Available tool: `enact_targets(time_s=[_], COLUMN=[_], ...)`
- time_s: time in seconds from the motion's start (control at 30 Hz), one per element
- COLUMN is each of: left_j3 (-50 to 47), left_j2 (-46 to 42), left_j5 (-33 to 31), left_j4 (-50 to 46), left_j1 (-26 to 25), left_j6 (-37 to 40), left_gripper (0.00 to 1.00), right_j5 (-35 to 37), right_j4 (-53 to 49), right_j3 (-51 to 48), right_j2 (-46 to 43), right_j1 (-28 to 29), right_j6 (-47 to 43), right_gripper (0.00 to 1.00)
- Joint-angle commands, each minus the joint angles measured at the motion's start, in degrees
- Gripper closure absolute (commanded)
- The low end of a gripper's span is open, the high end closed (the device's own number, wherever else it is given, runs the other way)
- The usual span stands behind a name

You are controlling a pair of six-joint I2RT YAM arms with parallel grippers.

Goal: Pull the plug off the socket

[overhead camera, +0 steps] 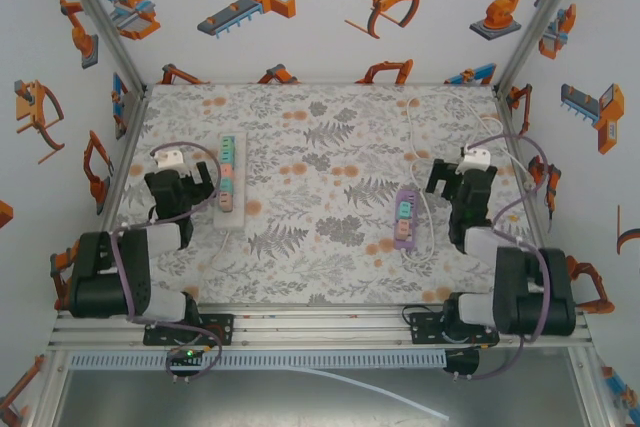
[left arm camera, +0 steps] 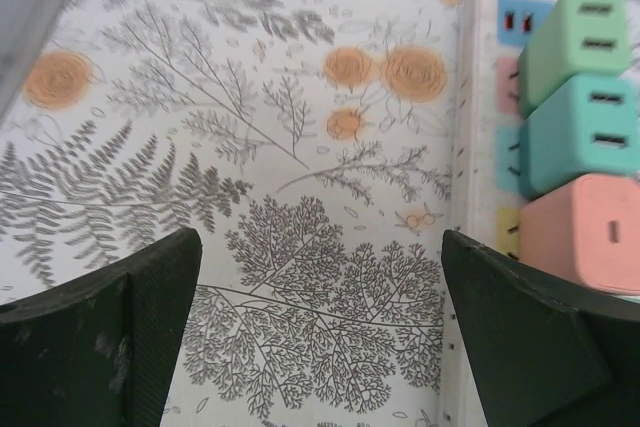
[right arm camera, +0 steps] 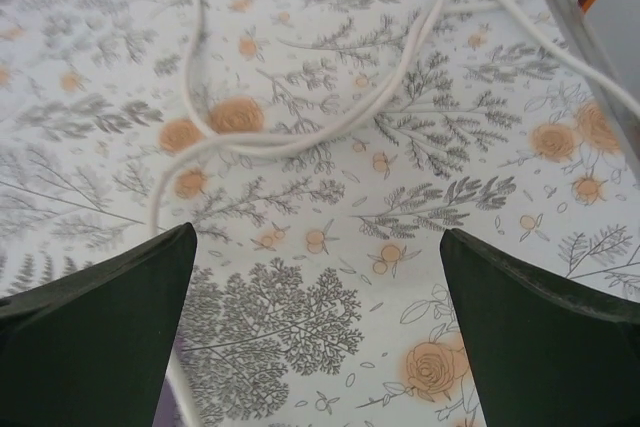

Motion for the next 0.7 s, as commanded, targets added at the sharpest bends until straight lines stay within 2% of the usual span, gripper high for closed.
enact_targets(time_s=[0.0,0.13,0.2,0.33,0.43,0.53,0.6,0.67], left_j3=[0.67,5.87,9.35,16.97,21.23,25.28,27.17,28.36], left_j2=[-9.82,-23.09,-26.89,-29.44,-28.55,-25.87,-23.63,-21.52], left_j5=[0.27,4.75,10.57,24.32,32.53,39.03,42.45,43.11], left_j4=[-8.72,-23.94,-29.87,-39.54,-42.59,-46.91,-49.06,-50.23], left_j1=[0.19,-0.45,-1.63,-6.71,-13.31,-21.68,-27.86,-33.70], left_j6=[-2.18,-4.37,-4.40,-0.86,3.85,10.77,16.29,20.55], left_gripper=[0.03,0.03,0.03,0.03,0.03,0.03,0.03,0.03], right_j5=[-2.84,-7.14,-10.35,-10.09,-6.24,-3.08,-2.02,1.03], right_j4=[-19.99,-39.51,-47.30,-62.66,-70.66,-72.47,-73.16,-74.27], right_j3=[7.17,17.92,23.53,35.30,42.26,44.64,45.24,45.29], right_j2=[-8.27,-10.39,-8.22,0.17,6.95,11.75,14.37,16.51], right_j1=[-0.06,0.28,1.42,5.98,11.10,14.67,15.67,16.96], right_j6=[6.42,12.54,12.05,11.15,9.65,9.57,11.06,14.32], right_gripper=[0.06,0.08,0.08,0.08,0.07,0.04,0.04,0.03])
